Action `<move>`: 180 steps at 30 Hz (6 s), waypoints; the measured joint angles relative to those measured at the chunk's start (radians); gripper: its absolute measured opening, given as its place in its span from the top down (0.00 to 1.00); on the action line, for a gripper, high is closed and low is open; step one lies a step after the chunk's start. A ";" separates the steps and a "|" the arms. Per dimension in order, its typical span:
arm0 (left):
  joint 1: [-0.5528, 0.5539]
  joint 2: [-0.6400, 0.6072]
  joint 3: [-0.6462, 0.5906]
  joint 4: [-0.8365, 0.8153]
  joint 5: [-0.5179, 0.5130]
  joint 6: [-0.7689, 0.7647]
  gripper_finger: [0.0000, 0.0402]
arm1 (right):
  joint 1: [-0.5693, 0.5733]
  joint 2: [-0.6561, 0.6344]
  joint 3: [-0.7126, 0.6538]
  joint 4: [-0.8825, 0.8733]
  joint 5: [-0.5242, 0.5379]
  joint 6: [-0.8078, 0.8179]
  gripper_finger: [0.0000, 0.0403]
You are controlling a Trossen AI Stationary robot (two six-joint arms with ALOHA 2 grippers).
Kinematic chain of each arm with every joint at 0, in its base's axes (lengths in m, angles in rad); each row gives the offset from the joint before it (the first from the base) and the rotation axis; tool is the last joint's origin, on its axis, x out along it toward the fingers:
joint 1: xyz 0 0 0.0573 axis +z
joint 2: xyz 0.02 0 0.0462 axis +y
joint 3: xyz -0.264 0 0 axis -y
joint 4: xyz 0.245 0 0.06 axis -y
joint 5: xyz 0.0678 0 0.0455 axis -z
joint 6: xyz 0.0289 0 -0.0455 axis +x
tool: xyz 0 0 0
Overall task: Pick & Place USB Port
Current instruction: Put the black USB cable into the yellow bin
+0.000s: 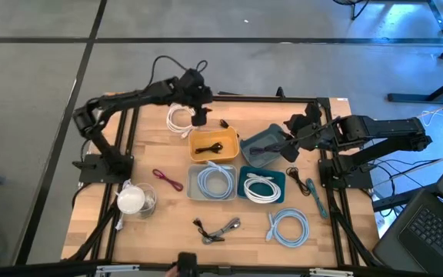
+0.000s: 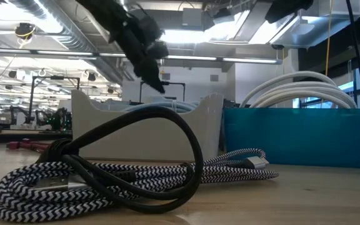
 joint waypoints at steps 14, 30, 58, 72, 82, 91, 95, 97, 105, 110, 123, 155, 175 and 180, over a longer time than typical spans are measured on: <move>-0.042 0.406 0.386 -0.291 -0.006 0.370 0.55 | -0.067 0.001 0.000 0.009 0.061 -0.027 0.59; -0.090 0.560 0.425 -0.253 -0.045 0.459 0.55 | -0.071 0.000 0.000 0.015 0.059 -0.057 0.59; -0.105 0.563 0.524 -0.338 -0.077 0.455 1.00 | -0.071 0.000 0.000 0.012 0.036 -0.057 0.59; -0.136 0.563 0.524 -0.295 -0.144 0.493 0.67 | -0.071 0.000 0.000 0.012 0.037 -0.057 0.59; -0.128 0.596 0.523 -0.289 -0.143 0.491 0.58 | -0.071 0.000 0.000 0.012 0.037 -0.056 0.59; -0.126 0.619 0.524 -0.231 -0.175 0.519 0.78 | -0.071 0.001 0.000 0.012 0.032 -0.056 0.59; -0.126 0.614 0.524 -0.233 -0.197 0.514 0.96 | -0.071 0.001 0.000 0.012 0.032 -0.056 0.59; -0.128 0.610 0.524 -0.238 -0.219 0.513 0.98 | -0.071 0.001 0.000 0.012 0.032 -0.056 0.59; -0.142 0.486 0.524 -0.282 -0.294 0.490 1.00 | -0.071 0.002 0.000 0.012 0.029 -0.056 0.59; -0.142 0.370 0.523 -0.407 -0.251 0.351 1.00 | -0.071 0.002 0.000 0.012 0.020 -0.056 0.59; -0.169 0.256 0.517 -0.414 -0.119 0.213 1.00 | -0.071 0.002 0.000 0.031 0.021 -0.076 0.59; -0.143 0.725 0.869 -0.390 -0.107 -0.009 0.63 | -0.071 0.002 0.000 0.050 -0.014 -0.083 0.59; -0.147 0.804 0.869 -0.365 -0.108 -0.057 0.64 | -0.070 0.002 0.000 0.049 -0.050 -0.083 0.59; -0.147 0.763 0.868 -0.397 -0.134 -0.048 0.64 | -0.071 0.002 0.000 0.047 -0.050 -0.083 0.59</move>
